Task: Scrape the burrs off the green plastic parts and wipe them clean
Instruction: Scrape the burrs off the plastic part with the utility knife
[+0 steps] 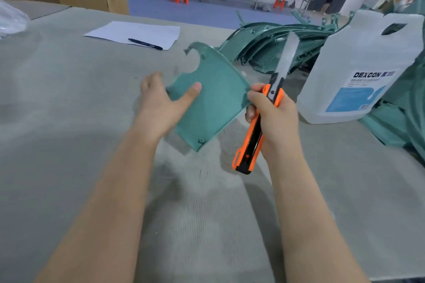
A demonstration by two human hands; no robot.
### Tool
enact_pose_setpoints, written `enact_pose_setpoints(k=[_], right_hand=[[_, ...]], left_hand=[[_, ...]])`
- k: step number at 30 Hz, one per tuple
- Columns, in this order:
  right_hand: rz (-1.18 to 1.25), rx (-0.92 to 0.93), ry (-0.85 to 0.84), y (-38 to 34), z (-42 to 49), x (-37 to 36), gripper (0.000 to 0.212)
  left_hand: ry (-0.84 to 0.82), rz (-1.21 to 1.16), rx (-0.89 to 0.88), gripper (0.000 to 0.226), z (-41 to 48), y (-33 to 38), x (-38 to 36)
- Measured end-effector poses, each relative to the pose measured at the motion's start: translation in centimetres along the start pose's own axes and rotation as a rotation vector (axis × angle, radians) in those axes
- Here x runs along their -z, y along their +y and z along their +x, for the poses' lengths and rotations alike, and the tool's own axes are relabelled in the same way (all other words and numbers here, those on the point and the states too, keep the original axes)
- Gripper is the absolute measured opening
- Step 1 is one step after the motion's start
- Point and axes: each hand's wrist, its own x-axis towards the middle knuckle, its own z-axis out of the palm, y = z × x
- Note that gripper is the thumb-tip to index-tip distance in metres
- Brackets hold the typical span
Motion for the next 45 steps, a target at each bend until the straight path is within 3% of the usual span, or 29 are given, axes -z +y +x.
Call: enact_pose_setpoints(k=[2,4,6,9,13,17,21,31,41,45], right_hand=[[0.141,-0.027,-0.029,-0.1,-0.1,-0.1,0.018],[0.192,-0.042,-0.079,-0.1,-0.3,-0.4,0.018],[0.187,-0.059,-0.128,-0.1,-0.3,-0.3,0.015],[0.170,-0.073,-0.143,-0.1,-0.1,0.1,0.011],[-0.072,-0.103,-0.109,0.0,-0.1,0.7,0.042],[-0.389,0.027,-0.250,0.1,-0.2,1.2,0.039],[-0.471,0.130,-0.275,0.3,-0.2,1.1,0.039],[-0.436,0.116,-0.339,0.7,-0.2,1.0,0.037],[-0.488,0.139,-0.669,1.4,-2.5,-1.3,0.037],[-0.421,0.198,-0.574,0.8,-2.3,-1.1,0.034]], left_hand=[[-0.039,-0.343,0.150,0.083,0.1,0.1,0.1],[-0.286,-0.676,0.239,0.066,-0.1,0.1,0.1],[-0.394,-0.773,0.240,0.056,-0.4,0.3,0.2],[-0.330,-0.877,0.257,0.034,0.0,0.1,0.2],[-0.203,-1.044,0.346,0.032,0.7,-0.3,1.0],[-0.229,-1.042,0.331,0.036,0.9,-0.5,1.5],[-0.271,-1.027,0.306,0.030,0.7,-0.4,1.7],[-0.322,-1.023,0.271,0.028,0.4,-0.1,1.8],[-0.263,-1.073,0.344,0.022,0.9,-0.4,1.1],[-0.247,-1.072,0.335,0.013,0.8,-0.1,1.3]])
